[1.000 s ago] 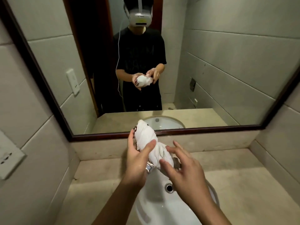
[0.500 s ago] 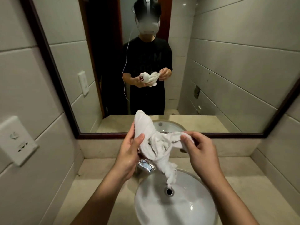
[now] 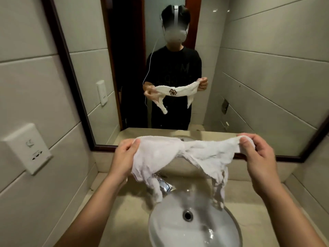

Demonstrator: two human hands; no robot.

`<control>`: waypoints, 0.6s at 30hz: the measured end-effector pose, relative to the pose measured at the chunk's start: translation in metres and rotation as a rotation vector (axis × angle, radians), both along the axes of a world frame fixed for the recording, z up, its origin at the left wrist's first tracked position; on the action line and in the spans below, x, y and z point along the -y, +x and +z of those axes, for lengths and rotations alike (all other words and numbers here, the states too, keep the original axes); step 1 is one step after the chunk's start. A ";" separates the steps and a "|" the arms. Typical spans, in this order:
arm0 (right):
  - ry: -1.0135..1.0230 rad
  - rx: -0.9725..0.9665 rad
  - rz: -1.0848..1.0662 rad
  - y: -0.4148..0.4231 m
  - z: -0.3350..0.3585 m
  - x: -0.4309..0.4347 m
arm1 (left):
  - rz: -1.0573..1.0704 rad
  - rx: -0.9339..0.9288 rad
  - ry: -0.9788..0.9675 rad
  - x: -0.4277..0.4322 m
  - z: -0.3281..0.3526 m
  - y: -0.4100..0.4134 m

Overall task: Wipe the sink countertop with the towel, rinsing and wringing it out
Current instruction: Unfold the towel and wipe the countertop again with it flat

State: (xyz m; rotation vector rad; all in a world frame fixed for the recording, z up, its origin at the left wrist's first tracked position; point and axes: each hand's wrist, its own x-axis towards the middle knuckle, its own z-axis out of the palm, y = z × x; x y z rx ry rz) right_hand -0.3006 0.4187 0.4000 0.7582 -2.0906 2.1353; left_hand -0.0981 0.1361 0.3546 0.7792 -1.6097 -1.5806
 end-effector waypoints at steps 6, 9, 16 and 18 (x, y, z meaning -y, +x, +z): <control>0.472 0.114 0.198 -0.004 -0.014 -0.010 | -0.207 0.026 -0.321 -0.021 0.046 -0.013; 0.417 0.048 0.424 0.024 -0.003 0.025 | -0.404 0.101 -0.456 -0.040 0.063 -0.028; 0.344 0.250 0.838 0.057 -0.016 0.091 | -0.527 0.145 -0.636 -0.022 0.095 -0.020; 0.310 0.260 0.873 0.063 -0.016 0.095 | -0.523 0.168 -0.683 -0.010 0.103 -0.009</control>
